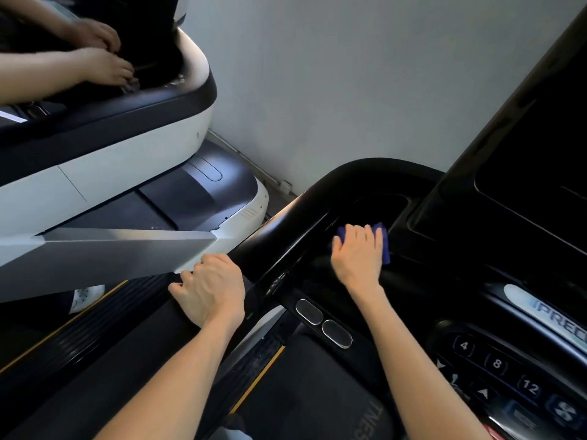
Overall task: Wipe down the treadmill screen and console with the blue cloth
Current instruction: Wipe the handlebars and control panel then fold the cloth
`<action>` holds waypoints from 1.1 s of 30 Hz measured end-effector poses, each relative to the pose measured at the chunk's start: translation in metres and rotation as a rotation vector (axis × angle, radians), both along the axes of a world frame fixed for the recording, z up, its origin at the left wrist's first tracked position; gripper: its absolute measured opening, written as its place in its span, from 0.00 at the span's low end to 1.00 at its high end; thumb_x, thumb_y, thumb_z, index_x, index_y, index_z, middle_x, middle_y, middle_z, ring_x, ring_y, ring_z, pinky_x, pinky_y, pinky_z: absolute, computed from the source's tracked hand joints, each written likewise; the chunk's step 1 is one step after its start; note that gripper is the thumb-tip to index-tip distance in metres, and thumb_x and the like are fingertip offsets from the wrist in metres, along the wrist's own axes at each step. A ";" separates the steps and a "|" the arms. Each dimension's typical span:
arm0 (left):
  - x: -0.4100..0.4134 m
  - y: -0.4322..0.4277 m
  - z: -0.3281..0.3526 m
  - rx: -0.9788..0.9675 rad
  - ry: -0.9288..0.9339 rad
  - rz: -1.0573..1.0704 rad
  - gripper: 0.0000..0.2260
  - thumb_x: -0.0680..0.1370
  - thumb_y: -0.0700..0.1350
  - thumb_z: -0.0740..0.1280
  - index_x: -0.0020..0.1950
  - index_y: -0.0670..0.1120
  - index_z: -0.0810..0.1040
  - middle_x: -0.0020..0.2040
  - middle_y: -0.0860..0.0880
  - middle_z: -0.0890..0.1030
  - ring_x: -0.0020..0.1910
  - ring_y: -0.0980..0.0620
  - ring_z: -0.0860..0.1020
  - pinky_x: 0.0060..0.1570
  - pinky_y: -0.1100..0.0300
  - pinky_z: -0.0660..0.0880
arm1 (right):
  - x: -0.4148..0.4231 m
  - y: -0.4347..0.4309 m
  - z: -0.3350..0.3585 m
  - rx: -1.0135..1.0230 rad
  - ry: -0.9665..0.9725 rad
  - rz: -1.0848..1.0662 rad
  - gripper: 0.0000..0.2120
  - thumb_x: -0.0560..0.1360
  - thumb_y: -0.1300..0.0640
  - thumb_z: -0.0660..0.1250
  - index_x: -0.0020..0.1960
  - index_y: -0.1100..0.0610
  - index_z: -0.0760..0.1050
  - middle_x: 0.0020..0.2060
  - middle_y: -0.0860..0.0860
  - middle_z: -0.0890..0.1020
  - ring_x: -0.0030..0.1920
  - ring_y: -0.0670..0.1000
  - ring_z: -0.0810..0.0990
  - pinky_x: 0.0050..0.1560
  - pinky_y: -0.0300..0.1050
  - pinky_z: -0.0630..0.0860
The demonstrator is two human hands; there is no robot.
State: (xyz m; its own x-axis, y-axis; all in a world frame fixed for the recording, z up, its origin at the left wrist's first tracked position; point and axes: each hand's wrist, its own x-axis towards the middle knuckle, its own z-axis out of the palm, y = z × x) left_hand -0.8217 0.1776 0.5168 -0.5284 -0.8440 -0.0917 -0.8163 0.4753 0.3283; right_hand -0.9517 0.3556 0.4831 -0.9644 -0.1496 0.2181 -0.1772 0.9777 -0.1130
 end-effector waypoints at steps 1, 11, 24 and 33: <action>0.000 0.000 0.000 -0.003 0.000 0.000 0.22 0.80 0.44 0.48 0.47 0.37 0.80 0.44 0.40 0.83 0.49 0.39 0.78 0.51 0.48 0.67 | 0.001 -0.009 -0.004 0.015 -0.010 0.025 0.25 0.71 0.49 0.52 0.55 0.65 0.78 0.50 0.62 0.81 0.56 0.63 0.77 0.68 0.57 0.60; 0.001 -0.001 0.001 -0.007 0.000 -0.019 0.22 0.80 0.44 0.47 0.48 0.37 0.79 0.46 0.39 0.83 0.50 0.39 0.77 0.52 0.48 0.66 | 0.009 0.026 0.007 0.174 0.038 0.192 0.22 0.71 0.54 0.53 0.58 0.59 0.78 0.54 0.56 0.81 0.55 0.59 0.80 0.61 0.58 0.71; 0.001 -0.001 0.000 -0.010 0.006 -0.025 0.22 0.81 0.44 0.48 0.48 0.37 0.79 0.44 0.40 0.83 0.49 0.39 0.78 0.52 0.48 0.67 | -0.034 0.078 0.046 0.176 -0.194 0.473 0.15 0.75 0.55 0.57 0.57 0.55 0.78 0.53 0.54 0.80 0.49 0.59 0.80 0.51 0.51 0.75; 0.000 -0.001 0.000 0.016 0.017 -0.002 0.21 0.80 0.44 0.48 0.48 0.37 0.79 0.45 0.40 0.83 0.48 0.39 0.77 0.50 0.49 0.66 | -0.081 0.061 0.047 0.334 -0.183 0.020 0.17 0.77 0.59 0.56 0.62 0.64 0.72 0.62 0.59 0.73 0.66 0.59 0.67 0.67 0.50 0.58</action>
State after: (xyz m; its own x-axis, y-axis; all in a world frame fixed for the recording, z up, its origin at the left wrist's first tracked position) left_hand -0.8219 0.1770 0.5168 -0.5319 -0.8413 -0.0962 -0.8095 0.4718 0.3494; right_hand -1.0328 0.4171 0.5299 -0.9791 -0.2023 -0.0209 -0.2027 0.9627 0.1794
